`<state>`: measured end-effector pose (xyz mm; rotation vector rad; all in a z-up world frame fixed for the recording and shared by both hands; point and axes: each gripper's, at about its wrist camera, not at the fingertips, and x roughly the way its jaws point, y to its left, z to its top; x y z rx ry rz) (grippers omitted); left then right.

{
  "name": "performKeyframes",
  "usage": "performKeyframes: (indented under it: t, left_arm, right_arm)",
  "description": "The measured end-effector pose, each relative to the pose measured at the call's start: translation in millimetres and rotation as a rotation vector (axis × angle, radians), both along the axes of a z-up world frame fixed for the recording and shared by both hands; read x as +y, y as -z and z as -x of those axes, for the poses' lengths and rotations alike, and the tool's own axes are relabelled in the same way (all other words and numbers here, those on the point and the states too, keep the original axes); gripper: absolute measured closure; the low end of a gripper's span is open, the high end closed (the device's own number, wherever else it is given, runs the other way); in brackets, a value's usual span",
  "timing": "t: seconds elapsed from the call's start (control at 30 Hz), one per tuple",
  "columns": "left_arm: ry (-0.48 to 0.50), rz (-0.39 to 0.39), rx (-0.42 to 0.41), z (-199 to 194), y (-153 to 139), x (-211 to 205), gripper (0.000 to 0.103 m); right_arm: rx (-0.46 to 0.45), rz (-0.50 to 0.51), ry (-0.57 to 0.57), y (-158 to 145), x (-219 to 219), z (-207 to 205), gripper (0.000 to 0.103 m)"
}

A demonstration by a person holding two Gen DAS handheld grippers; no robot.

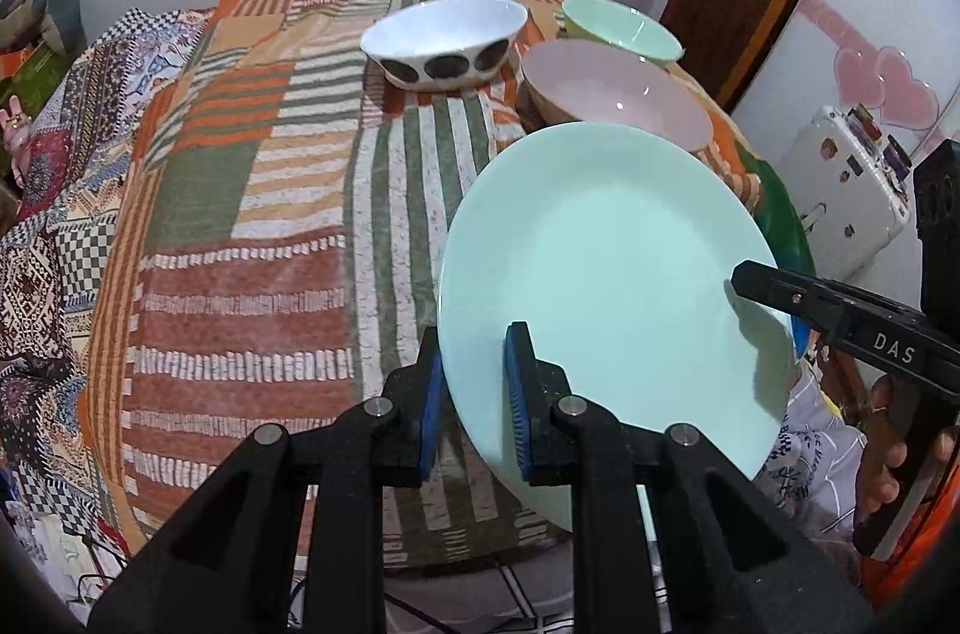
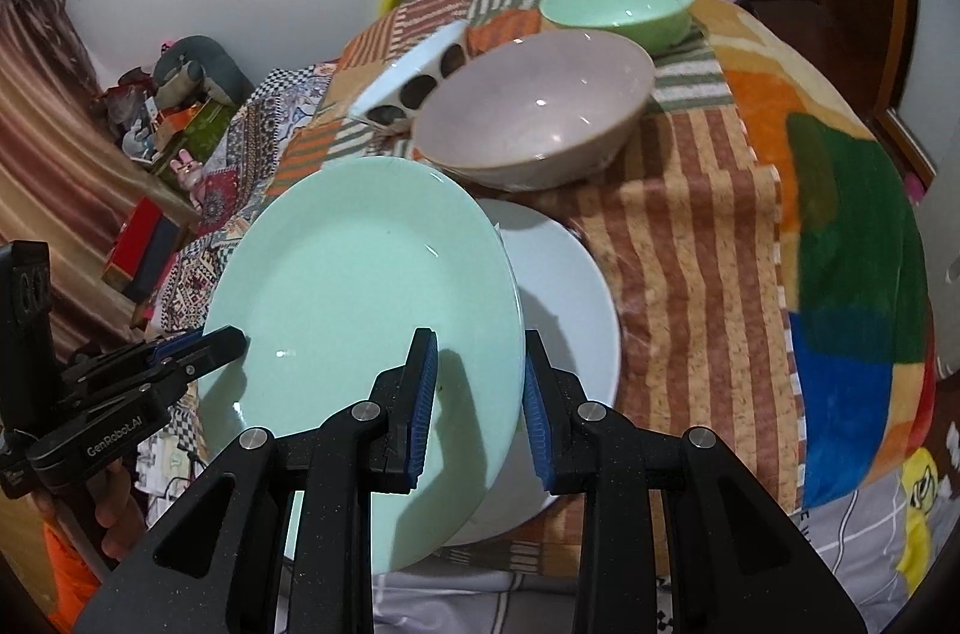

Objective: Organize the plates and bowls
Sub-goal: 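Carry the mint-green plate and lower it onto the white plate with both tools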

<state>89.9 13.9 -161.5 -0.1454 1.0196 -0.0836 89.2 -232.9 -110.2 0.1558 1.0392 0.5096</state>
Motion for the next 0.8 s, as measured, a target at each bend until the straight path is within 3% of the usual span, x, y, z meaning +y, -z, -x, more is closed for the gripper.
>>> performKeyframes:
  t: [0.47, 0.8]
  left_arm:
    - [0.008, 0.034, 0.093, -21.4, 30.0, -7.7, 0.083]
    - [0.009, 0.015, 0.092, -29.3, 36.8, -11.4, 0.083]
  right_arm:
    - [0.038, 0.024, 0.017, 11.9, -5.3, -6.9, 0.075]
    - [0.045, 0.052, 0.025, 15.6, -8.7, -11.8, 0.075]
